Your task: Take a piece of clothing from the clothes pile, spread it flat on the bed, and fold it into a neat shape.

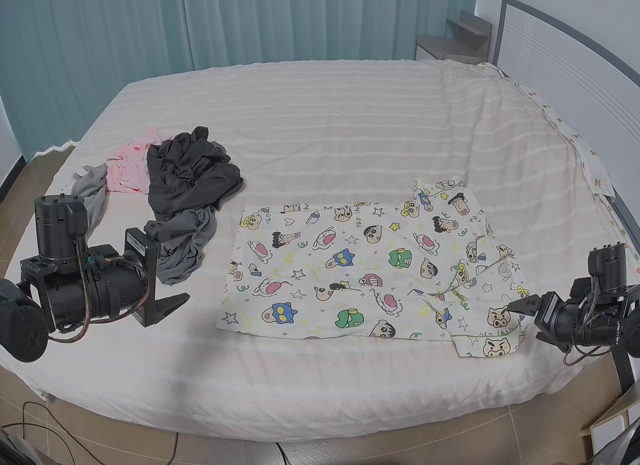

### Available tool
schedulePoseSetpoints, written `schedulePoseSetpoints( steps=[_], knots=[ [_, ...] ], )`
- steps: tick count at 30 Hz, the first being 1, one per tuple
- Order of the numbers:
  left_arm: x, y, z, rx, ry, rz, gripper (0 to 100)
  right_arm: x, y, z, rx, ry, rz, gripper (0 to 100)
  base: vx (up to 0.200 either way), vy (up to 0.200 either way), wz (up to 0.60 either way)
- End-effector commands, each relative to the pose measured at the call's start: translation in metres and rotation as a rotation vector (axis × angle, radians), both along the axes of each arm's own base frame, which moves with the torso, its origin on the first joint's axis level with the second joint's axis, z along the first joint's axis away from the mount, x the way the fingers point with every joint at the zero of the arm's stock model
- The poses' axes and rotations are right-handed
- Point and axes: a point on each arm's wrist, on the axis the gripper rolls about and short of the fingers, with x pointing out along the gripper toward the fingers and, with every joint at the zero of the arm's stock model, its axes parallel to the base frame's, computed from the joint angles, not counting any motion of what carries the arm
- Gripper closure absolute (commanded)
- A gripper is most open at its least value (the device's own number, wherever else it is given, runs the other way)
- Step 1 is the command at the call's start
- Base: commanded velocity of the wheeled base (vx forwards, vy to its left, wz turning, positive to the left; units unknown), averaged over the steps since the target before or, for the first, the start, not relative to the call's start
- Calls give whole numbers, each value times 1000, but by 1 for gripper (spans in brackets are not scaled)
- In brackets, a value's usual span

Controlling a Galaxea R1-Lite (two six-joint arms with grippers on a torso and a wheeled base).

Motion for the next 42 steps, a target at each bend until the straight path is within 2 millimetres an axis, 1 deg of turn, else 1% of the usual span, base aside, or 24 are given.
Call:
schedulePoseSetpoints(
  steps=[1,3,6,8,9,10,11,12,13,16,18,19,22,26,27,30,37,39,42],
  knots=[
    [0,0,0,0,0,1,0,-14,22,36,22,-139,119,0,0,0,0],
    [0,0,0,0,0,1,0,-8,27,38,38,-136,145,0,0,0,0],
    [0,0,0,0,0,1,0,7,31,29,70,-92,182,0,0,0,0],
    [0,0,0,0,2,1,0,19,32,18,92,-38,183,0,0,0,0],
    [0,0,-1,1,3,1,0,21,32,15,95,-28,179,0,0,0,0],
    [0,0,0,0,2,1,0,28,32,7,104,8,165,0,0,0,0],
    [0,0,0,0,2,1,0,28,32,7,104,8,165,0,0,0,0],
    [1,0,-2,3,5,2,0,39,30,-4,112,38,135,0,0,0,0],
    [1,0,-2,4,7,2,0,44,26,-11,113,50,115,0,0,0,0],
    [1,0,-2,2,11,1,0,57,18,-26,120,34,80,0,0,0,0],
    [1,0,-2,2,11,1,0,57,18,-26,120,34,80,0,0,0,0],
    [2,0,-3,5,13,2,0,63,9,-36,133,23,56,0,0,0,0],
    [2,0,-4,5,14,2,0,66,-2,-40,137,10,20,0,0,0,0],
    [3,-1,-4,6,16,2,0,65,-4,-41,139,13,16,0,0,0,0],
    [3,-1,-5,6,19,2,0,62,-6,-44,143,13,12,0,0,0,0],
    [3,-1,-5,7,20,2,0,64,-8,-47,144,0,3,0,0,0,0],
    [5,-1,-7,10,27,3,0,76,-11,-64,187,-114,-29,0,0,0,0],
    [5,-1,-8,11,30,3,0,79,-14,-68,186,-149,-39,0,0,0,0],
    [6,-1,-9,13,32,2,0,77,-17,-72,185,-173,-47,0,0,0,0]
  ],
)
